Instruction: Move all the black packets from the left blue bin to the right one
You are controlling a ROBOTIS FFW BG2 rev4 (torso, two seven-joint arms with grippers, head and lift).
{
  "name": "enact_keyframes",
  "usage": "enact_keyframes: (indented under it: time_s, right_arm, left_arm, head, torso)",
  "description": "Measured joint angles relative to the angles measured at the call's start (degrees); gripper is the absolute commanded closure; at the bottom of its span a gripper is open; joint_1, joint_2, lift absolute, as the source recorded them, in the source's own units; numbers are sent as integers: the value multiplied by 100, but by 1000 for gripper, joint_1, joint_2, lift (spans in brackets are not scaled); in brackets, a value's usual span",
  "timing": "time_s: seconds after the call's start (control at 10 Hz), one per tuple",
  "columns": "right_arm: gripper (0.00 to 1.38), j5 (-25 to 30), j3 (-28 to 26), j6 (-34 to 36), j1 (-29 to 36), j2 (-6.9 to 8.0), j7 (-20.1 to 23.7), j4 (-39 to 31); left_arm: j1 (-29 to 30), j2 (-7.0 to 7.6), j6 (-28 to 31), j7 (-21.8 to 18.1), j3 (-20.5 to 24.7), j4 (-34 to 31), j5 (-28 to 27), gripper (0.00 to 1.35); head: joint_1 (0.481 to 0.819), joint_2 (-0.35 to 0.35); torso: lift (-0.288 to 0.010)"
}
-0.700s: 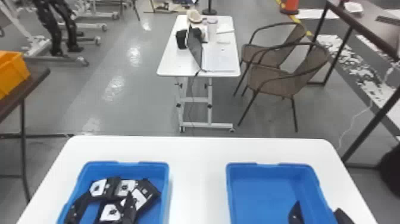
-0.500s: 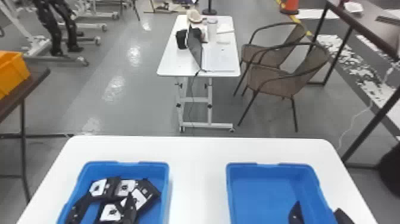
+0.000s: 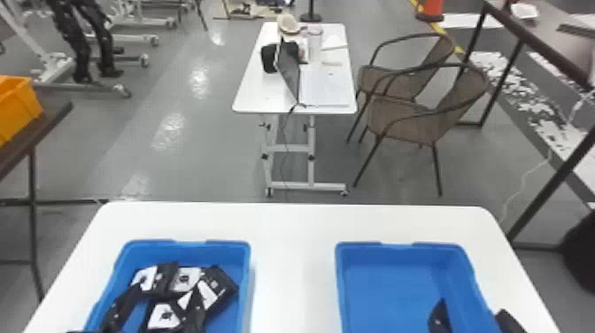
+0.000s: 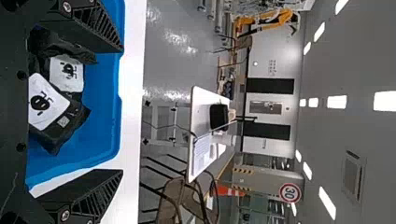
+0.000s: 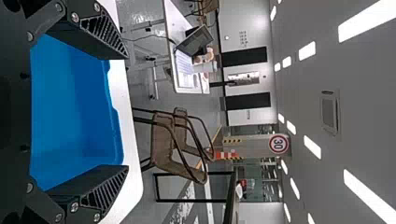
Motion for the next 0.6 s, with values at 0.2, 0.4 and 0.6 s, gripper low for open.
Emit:
enact_keyframes:
  time_s: [0.2, 0.4, 0.6]
  right_arm:
    - [183, -9, 9, 1, -20, 0, 0, 5]
    - [183, -43, 38, 10, -34, 0, 0, 23]
    - [183, -89, 67, 27, -43, 0, 0, 33]
  left_arm:
    - [-76, -3, -48, -106, 15, 22, -96, 116]
    - [-87, -94, -33, -18, 92, 42, -71, 125]
    - [-130, -399, 320, -319, 401, 8, -243, 131]
  head:
    - [695, -1]
    - [695, 12]
    - [695, 35]
  torso:
    - [0]
    - [0]
    - [0]
